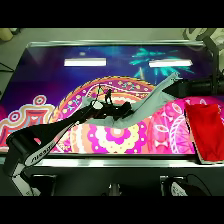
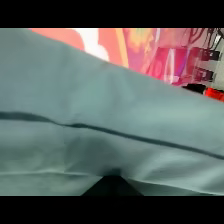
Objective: Fold the shirts.
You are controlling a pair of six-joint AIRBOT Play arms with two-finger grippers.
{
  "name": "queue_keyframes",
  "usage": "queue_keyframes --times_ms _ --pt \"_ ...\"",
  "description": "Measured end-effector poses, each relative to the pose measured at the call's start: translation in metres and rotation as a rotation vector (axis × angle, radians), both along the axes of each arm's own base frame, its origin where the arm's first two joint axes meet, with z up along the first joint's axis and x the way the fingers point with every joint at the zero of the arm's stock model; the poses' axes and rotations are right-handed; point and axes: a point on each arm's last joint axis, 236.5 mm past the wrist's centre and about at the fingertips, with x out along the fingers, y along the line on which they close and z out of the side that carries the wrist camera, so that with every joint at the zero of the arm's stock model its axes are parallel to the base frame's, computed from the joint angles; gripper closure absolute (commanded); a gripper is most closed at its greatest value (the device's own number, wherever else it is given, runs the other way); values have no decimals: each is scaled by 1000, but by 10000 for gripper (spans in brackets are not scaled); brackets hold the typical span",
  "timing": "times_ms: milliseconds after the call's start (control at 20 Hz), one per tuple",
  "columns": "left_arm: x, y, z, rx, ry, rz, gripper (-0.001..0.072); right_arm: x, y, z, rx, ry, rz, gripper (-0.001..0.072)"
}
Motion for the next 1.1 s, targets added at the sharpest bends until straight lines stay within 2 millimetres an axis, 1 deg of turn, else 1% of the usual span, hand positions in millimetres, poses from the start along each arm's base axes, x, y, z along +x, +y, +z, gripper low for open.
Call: queue_keyframes --times_ms 50,100,150,200,250,300,350,400,450,500,550,600,700,750,800,900,950,1050,1100 --pt "6 4 5 -4 -28 2 686 1 0 2 3 -9 -9 698" --pt "15 12 13 -6 -59 -2 686 4 -1 5 7 -19 -22 698" --pt "23 25 22 0 -94 -15 686 8 -1 7 16 -31 -33 698" --pt "33 44 34 18 -137 -26 686 12 1 10 34 -43 -40 698" --pt "48 69 49 47 -191 -19 686 17 4 12 49 -57 -42 698" --pt "63 98 65 86 -247 -5 686 22 11 13 69 -65 -33 698" --pt "77 133 84 131 -300 19 686 26 21 13 86 -72 -17 698" --pt "90 168 106 174 -352 57 685 32 34 9 98 -77 2 698" --pt "101 208 131 222 -407 105 685 38 48 4 107 -76 24 697" --pt "107 246 155 264 -457 156 685 44 68 -4 121 -74 52 697" --pt "110 282 179 304 -502 209 685 50 90 -13 135 -70 81 697" --pt "106 318 207 339 -547 264 685 54 112 -24 148 -61 108 697" --pt "92 370 248 398 -613 345 685 59 162 -51 181 -30 163 697" --pt "81 392 267 428 -644 381 684 59 189 -66 205 -9 190 697" --pt "70 405 283 449 -669 403 684 59 213 -82 225 12 210 696" --pt "47 422 306 489 -711 427 684 54 257 -113 270 62 235 695" --pt "37 428 316 509 -730 435 684 51 274 -128 289 89 238 648" --pt "22 430 329 527 -759 441 684 51 297 -155 305 127 221 27" --pt "17 431 333 534 -768 442 684 52 303 -163 309 137 210 18"
